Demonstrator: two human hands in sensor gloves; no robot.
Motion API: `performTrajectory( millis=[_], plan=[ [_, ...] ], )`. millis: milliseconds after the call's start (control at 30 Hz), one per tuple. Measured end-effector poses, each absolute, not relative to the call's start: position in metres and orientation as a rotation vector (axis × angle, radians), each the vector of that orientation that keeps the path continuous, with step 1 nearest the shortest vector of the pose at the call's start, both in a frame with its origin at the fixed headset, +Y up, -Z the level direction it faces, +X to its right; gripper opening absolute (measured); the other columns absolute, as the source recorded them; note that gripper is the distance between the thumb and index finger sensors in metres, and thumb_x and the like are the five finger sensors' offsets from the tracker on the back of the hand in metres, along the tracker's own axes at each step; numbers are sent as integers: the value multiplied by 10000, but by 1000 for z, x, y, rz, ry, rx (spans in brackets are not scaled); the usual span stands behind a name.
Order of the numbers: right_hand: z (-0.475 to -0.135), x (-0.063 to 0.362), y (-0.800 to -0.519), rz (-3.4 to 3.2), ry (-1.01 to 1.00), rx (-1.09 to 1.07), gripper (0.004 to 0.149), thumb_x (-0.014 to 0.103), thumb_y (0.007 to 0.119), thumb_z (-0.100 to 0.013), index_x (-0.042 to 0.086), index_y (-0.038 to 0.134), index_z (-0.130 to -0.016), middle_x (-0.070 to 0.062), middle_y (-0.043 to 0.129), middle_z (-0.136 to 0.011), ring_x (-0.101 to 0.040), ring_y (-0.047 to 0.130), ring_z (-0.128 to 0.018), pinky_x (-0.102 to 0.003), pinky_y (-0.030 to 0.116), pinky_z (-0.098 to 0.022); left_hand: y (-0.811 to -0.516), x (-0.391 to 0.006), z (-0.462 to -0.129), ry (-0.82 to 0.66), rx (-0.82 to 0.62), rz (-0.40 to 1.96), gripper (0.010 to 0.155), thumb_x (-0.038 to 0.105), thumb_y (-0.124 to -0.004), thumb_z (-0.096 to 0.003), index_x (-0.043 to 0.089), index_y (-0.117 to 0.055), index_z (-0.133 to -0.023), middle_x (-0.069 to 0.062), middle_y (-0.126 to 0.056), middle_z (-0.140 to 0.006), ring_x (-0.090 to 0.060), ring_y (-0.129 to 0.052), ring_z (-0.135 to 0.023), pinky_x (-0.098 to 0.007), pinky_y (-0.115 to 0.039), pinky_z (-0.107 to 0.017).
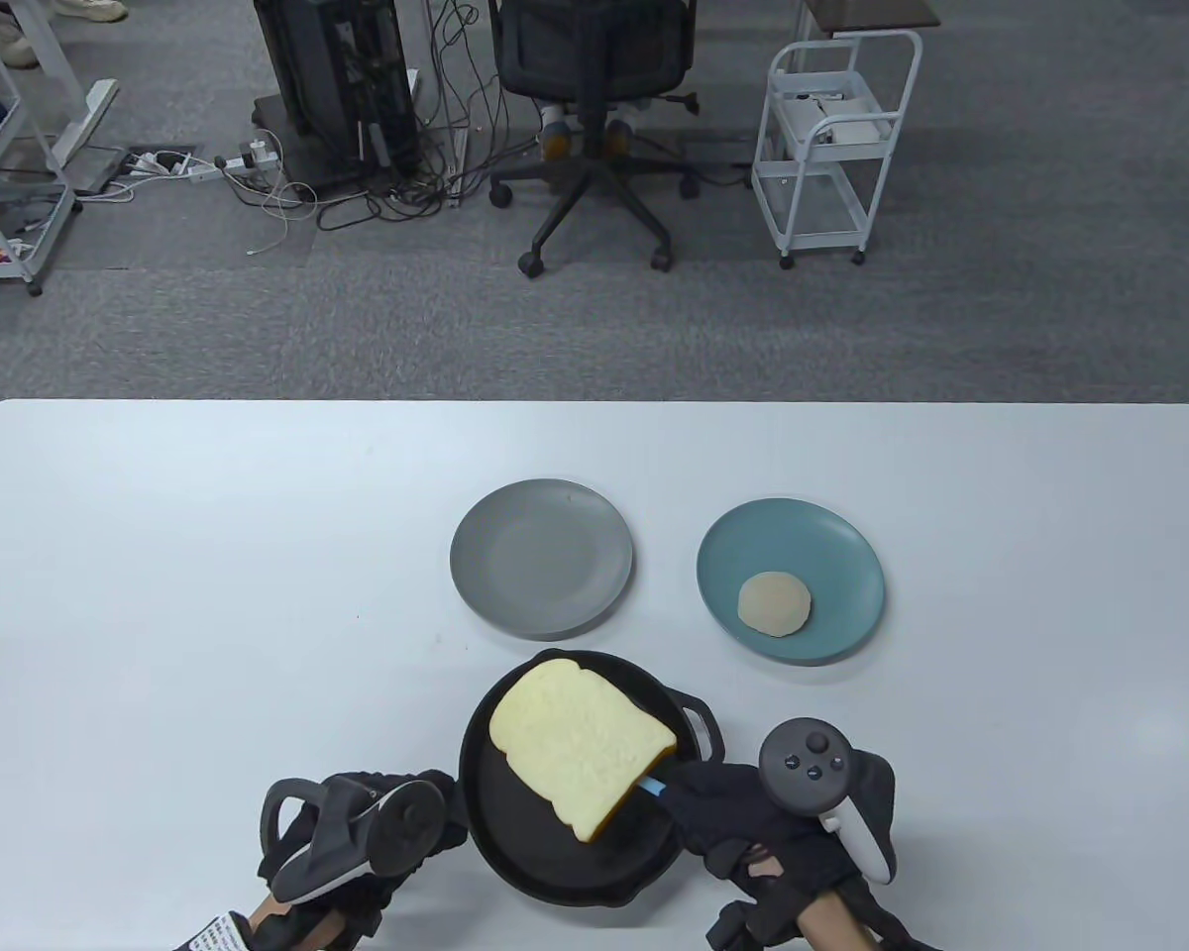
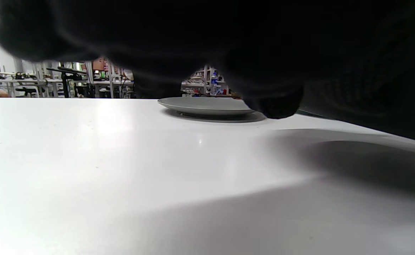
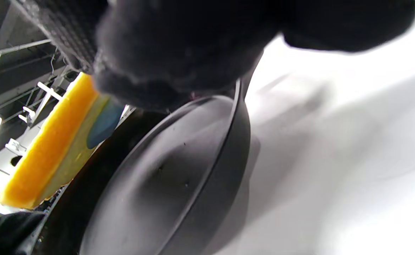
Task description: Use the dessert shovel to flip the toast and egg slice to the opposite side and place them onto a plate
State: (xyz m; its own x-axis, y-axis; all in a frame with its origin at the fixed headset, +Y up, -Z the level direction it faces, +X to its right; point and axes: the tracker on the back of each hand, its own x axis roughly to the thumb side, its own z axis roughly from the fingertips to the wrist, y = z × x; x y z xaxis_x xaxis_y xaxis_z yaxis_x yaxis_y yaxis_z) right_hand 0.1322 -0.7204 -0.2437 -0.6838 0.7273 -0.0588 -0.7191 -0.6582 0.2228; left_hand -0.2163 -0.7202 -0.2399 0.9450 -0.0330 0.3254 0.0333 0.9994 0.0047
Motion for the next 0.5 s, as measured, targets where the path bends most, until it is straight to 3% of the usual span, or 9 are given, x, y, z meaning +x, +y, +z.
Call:
performTrajectory(
  millis=[500],
  plan=[
    [-251, 199, -703, 2104, 4, -276, 484, 439, 841, -431, 151, 937, -808, 64, 1083, -419, -95, 1007, -156, -327, 871, -174, -716, -219, -240, -336, -20, 13, 518, 620, -878, -268, 318, -990, -674, 146, -1003, -190, -121, -973, -23, -366, -902, -215]
  ],
)
